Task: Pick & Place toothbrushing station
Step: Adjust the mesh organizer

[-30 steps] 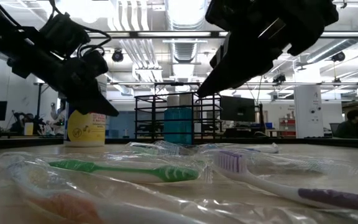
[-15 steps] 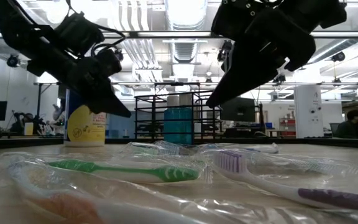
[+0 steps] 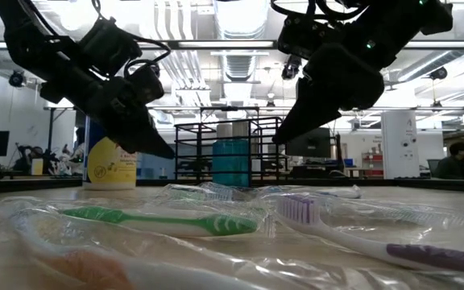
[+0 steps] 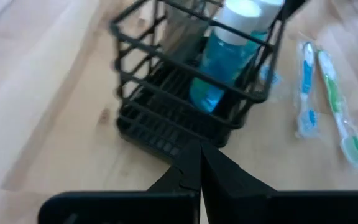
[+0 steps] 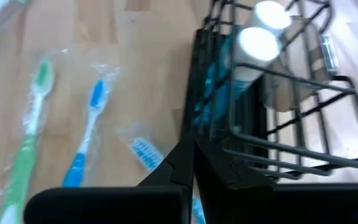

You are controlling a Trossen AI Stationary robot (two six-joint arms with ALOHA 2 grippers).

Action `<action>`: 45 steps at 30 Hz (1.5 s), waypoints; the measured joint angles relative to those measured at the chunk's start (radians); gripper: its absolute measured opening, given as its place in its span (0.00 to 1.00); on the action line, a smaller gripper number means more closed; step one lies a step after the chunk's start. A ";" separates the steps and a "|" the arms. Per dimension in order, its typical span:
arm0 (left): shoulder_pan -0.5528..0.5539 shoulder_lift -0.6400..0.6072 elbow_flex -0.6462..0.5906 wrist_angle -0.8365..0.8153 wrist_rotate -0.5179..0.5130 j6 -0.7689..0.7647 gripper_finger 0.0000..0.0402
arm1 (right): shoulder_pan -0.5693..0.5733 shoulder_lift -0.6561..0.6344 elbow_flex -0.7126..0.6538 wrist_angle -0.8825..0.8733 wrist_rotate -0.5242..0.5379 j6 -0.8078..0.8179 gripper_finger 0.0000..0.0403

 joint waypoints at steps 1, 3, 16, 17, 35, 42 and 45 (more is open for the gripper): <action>-0.006 0.007 0.004 0.000 0.000 0.000 0.00 | -0.001 0.000 0.000 0.000 0.008 0.001 0.02; -0.019 0.020 0.011 0.000 -0.003 -0.001 0.00 | -0.003 0.000 0.000 -0.001 0.014 0.006 0.02; -0.059 0.029 0.037 0.003 -0.002 -0.003 0.01 | -0.005 0.000 0.000 -0.087 0.055 0.072 0.02; -0.064 0.031 0.039 0.003 -0.002 -0.005 0.01 | -0.005 0.000 -0.001 -0.087 0.055 0.072 0.02; -0.111 0.123 0.091 0.004 -0.005 -0.006 0.01 | -0.020 0.000 -0.001 -0.133 0.089 0.132 0.02; -0.111 0.123 0.097 0.003 -0.006 0.005 0.01 | -0.045 -0.001 0.000 -0.159 0.103 0.140 0.02; -0.111 0.118 0.098 0.006 -0.006 0.008 0.01 | -0.056 -0.001 0.000 -0.163 0.110 0.143 0.02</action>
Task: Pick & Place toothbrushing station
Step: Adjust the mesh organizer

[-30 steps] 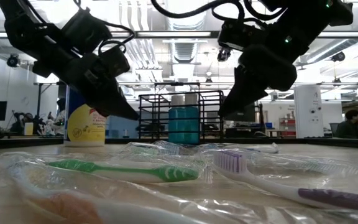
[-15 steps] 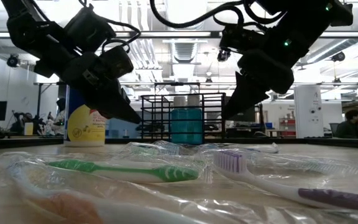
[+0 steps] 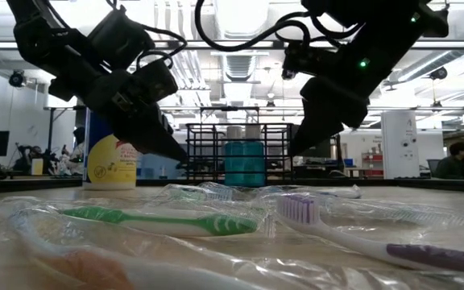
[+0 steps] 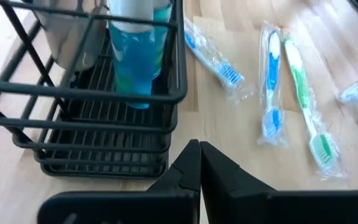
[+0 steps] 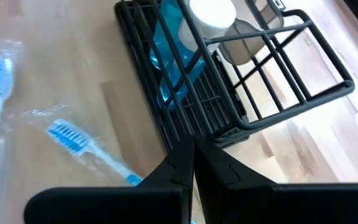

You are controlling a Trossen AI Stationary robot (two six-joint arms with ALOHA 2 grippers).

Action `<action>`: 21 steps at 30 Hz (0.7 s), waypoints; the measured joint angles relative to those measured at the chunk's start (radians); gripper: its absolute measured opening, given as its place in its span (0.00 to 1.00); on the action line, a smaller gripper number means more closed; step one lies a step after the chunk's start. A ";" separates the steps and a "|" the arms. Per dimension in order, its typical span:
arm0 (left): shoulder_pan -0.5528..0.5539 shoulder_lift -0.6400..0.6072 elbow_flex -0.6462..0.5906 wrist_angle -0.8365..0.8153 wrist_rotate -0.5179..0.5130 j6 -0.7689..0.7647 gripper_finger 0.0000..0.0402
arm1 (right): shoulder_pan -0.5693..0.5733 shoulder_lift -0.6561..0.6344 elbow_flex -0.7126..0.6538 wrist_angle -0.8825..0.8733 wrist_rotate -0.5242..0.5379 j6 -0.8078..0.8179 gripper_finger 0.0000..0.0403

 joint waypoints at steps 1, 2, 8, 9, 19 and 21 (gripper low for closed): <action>0.000 0.000 0.000 -0.004 0.000 0.000 0.01 | -0.002 0.000 0.000 -0.002 0.004 0.000 0.02; 0.000 0.000 0.000 -0.004 0.000 0.001 0.01 | -0.006 0.000 0.000 -0.003 0.006 0.000 0.02; 0.000 -0.009 0.002 -0.007 0.005 0.013 0.01 | -0.012 -0.003 0.000 -0.004 0.011 -0.006 0.02; -0.002 -0.018 0.003 -0.008 0.014 0.015 0.01 | -0.012 -0.005 -0.001 -0.004 0.008 -0.011 0.02; -0.005 -0.207 -0.003 -0.121 0.028 0.071 0.01 | 0.022 -0.059 0.014 0.009 -0.045 -0.047 0.02; -0.004 -0.227 -0.004 -0.127 0.028 0.073 0.01 | 0.030 -0.070 0.017 0.011 -0.045 -0.049 0.02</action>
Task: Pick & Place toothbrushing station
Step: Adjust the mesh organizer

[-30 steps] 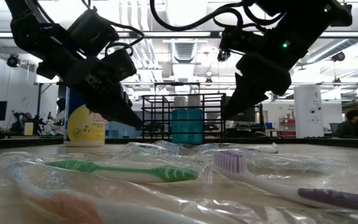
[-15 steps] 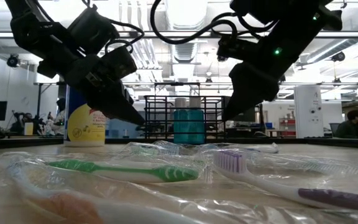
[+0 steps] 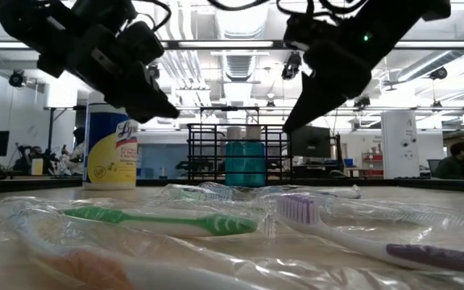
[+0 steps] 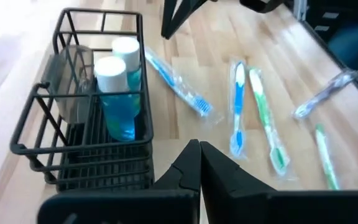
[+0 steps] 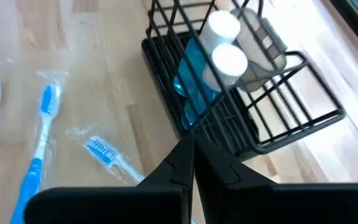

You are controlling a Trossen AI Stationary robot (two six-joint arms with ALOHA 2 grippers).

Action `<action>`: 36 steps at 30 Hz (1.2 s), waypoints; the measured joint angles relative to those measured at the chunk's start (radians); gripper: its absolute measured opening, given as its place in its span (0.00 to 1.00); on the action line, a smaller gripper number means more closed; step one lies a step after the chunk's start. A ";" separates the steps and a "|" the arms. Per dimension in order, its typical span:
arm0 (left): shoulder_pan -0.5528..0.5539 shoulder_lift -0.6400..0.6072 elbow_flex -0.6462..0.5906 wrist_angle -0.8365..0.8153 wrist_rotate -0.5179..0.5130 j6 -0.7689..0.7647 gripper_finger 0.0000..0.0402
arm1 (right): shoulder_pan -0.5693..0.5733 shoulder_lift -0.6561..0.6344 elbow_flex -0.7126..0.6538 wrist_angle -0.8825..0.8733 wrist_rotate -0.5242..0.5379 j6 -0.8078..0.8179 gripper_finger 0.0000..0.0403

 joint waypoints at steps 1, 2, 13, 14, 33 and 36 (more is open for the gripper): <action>0.000 -0.003 0.000 0.001 0.000 0.000 0.01 | 0.004 -0.005 0.003 -0.001 0.000 0.000 0.02; 0.000 -0.003 0.001 -0.004 0.000 -0.001 0.01 | 0.010 -0.009 0.007 -0.002 0.000 -0.001 0.02; -0.002 0.010 -0.038 -0.081 -0.068 -0.011 0.00 | 0.116 -0.109 0.038 -0.380 0.006 0.239 0.02; -0.002 0.010 -0.043 -0.080 -0.082 -0.015 0.00 | 0.118 -0.113 0.031 -0.414 0.030 0.279 0.02; 0.058 0.016 -0.035 -0.034 -0.138 0.013 0.00 | -0.089 -0.070 -0.092 -0.058 0.024 0.030 0.02; 0.066 0.016 -0.035 -0.034 -0.137 0.014 0.00 | -0.094 -0.070 -0.095 -0.044 0.020 0.008 0.02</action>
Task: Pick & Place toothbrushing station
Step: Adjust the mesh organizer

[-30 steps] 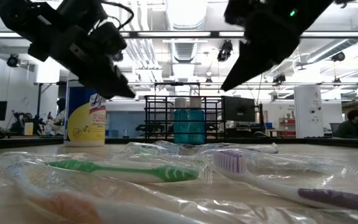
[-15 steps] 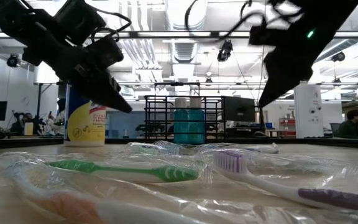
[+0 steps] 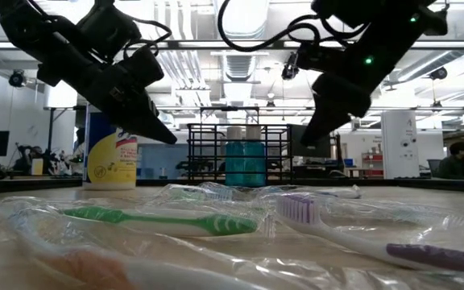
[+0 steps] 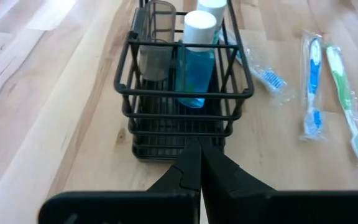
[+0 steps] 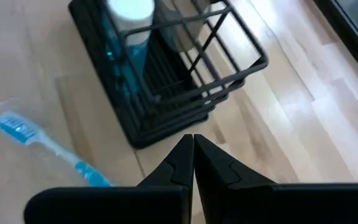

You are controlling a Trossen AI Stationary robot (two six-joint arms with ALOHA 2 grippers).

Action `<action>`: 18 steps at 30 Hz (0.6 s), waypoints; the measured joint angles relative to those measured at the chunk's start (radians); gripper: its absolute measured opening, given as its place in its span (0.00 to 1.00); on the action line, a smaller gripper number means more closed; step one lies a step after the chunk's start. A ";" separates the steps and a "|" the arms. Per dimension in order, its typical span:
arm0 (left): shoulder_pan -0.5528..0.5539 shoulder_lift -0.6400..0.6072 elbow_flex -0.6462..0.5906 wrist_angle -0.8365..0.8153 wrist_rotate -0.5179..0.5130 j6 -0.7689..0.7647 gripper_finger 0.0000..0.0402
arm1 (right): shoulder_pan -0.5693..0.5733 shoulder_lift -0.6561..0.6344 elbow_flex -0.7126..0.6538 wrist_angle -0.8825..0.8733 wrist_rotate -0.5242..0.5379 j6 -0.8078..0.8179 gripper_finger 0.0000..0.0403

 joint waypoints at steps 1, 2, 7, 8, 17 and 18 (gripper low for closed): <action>0.002 0.000 0.000 0.000 0.000 0.004 0.00 | -0.002 0.000 0.000 0.006 0.000 -0.001 0.02; 0.004 0.000 0.000 0.000 0.001 0.011 0.00 | -0.004 0.000 0.000 0.005 0.001 -0.001 0.02; 0.024 0.000 0.000 0.010 0.007 0.019 0.00 | -0.010 0.000 0.000 0.035 0.002 -0.016 0.02; 0.028 0.000 0.000 0.012 0.008 0.019 0.00 | -0.010 0.000 0.000 0.048 0.000 -0.025 0.02; 0.035 0.000 0.001 0.035 0.033 0.026 0.00 | -0.011 0.000 0.000 0.104 -0.035 -0.053 0.02; 0.035 0.000 0.002 0.035 0.034 0.026 0.00 | -0.011 0.000 0.000 0.104 -0.039 -0.053 0.02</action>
